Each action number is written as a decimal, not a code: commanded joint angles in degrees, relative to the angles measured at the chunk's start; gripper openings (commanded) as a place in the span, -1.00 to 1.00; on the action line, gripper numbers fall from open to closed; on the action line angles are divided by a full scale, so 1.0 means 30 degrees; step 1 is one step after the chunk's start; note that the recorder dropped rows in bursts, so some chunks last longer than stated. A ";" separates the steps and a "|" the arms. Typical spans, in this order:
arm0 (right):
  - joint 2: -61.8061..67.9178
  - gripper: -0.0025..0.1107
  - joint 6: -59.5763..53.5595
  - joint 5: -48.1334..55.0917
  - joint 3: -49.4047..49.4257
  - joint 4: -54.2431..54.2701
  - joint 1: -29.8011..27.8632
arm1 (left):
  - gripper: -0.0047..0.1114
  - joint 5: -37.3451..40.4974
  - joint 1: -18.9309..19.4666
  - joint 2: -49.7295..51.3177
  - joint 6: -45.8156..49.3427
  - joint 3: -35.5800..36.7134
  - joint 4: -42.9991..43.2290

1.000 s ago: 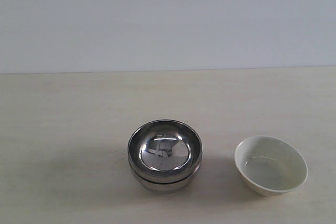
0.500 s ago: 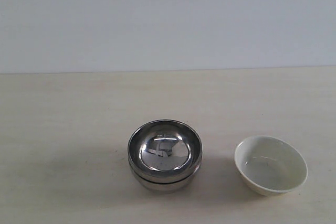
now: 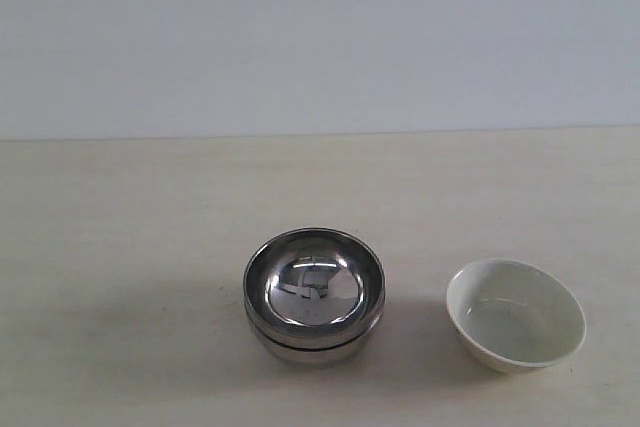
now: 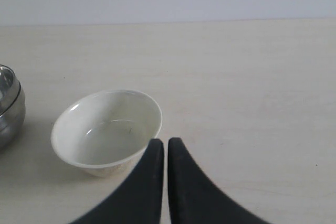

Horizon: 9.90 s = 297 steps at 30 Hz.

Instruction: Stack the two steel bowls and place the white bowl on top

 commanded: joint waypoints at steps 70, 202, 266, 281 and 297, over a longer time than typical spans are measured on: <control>-0.0095 -0.96 0.7105 -1.7891 -0.1607 -0.0342 0.0017 | -0.85 -0.0004 0.0058 -0.0043 -0.0255 0.0072 -0.0237; 3.1977 -0.96 -1.1713 0.1306 -2.0176 1.6826 0.7079 | -0.85 -0.0004 0.0058 -0.0043 -0.0255 0.0072 -0.0237; 3.4252 -0.21 -1.0253 0.1158 -2.0663 1.3824 0.7079 | -0.85 -0.0004 0.0058 -0.0043 -0.0255 0.0072 -0.0237; 3.2728 -0.22 -1.0179 0.1251 -2.1200 1.3872 0.7079 | -0.85 -0.0004 0.0058 -0.0043 -0.0255 0.0072 -0.0237; 3.2276 -0.96 -1.1174 0.4615 -2.1200 1.3439 0.7079 | -0.85 -0.0004 0.0058 -0.0043 -0.0255 0.0072 -0.0237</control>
